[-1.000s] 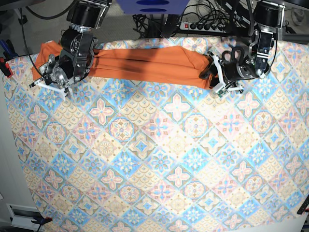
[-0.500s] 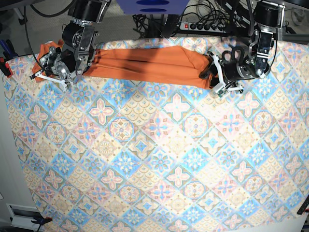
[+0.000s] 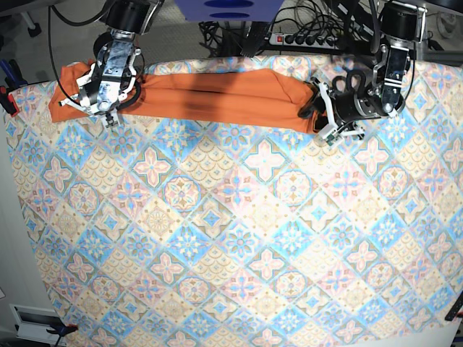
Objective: Fold the T-shirt properly
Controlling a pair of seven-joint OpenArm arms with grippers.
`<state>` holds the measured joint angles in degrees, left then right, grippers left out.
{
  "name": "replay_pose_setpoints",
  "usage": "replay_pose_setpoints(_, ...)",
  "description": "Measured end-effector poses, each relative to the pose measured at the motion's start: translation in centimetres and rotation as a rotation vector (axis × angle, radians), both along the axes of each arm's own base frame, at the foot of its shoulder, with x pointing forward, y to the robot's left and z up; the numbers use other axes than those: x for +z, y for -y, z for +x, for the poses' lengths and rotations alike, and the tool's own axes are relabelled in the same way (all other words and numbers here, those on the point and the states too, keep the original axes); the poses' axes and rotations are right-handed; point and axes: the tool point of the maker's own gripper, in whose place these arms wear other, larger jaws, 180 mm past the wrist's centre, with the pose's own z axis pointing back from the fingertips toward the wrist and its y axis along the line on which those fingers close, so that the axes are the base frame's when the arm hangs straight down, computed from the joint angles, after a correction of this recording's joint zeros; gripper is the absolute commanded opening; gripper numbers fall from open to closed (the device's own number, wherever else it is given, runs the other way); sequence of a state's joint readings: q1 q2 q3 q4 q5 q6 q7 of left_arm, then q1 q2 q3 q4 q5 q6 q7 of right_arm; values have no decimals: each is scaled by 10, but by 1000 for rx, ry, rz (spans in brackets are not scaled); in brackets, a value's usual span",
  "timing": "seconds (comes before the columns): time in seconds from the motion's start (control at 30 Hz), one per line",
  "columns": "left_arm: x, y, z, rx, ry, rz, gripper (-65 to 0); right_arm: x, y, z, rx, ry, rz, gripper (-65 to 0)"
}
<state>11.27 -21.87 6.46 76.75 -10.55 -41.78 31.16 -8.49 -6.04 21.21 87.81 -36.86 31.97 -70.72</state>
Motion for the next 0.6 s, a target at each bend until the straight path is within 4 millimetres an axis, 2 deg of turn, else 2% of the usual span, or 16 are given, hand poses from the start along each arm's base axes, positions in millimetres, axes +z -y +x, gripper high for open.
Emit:
replay_pose_setpoints(0.17, -1, 1, 2, 19, -1, -8, -411, -11, 8, 0, -87, -85, 15, -627)
replay_pose_setpoints(0.27, -4, 10, 3, 33, 3, -6, -411, -22, 8, -2, -101, -164, 18, -627)
replay_pose_setpoints(0.43, -17, 27, 7, -38, -26, 69, -412, -36, 12, -5, -159, -191, 73, -627)
replay_pose_setpoints(0.5, -26, 41, 20, -49, -69, 62, -440, -41, 18, -1, -177, -174, 91, -627)
replay_pose_setpoints(0.6, -38, 62, 54, -35, -113, 48, -473, -45, 26, 16, -174, -179, 138, -626)
